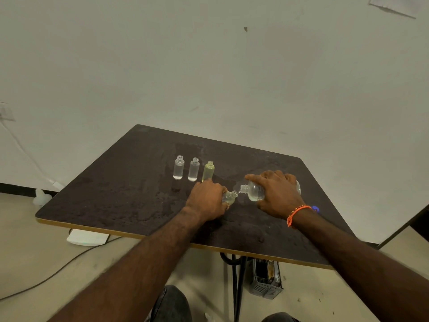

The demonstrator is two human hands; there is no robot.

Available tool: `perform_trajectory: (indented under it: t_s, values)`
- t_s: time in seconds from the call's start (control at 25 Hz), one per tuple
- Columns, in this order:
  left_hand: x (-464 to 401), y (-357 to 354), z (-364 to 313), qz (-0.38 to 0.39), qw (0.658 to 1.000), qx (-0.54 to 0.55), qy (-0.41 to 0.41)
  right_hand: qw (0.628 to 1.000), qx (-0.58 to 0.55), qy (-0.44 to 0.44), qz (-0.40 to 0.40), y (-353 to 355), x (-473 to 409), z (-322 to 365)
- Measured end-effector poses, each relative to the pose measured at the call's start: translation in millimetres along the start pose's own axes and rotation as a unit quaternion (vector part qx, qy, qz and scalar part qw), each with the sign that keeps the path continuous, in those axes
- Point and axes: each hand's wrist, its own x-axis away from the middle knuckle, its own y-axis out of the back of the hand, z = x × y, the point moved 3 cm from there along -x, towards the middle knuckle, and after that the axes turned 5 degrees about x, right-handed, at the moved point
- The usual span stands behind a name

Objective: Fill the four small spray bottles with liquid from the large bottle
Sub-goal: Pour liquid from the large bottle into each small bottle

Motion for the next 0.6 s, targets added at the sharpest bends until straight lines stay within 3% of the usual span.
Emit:
perform_trajectory:
  t_s: [0.6]
  values:
    - [1.0,-0.5,2.1,-0.004,1.000,0.002,-0.002,1.000,0.004,0.005,-0.008,-1.4,-1.2,4.1]
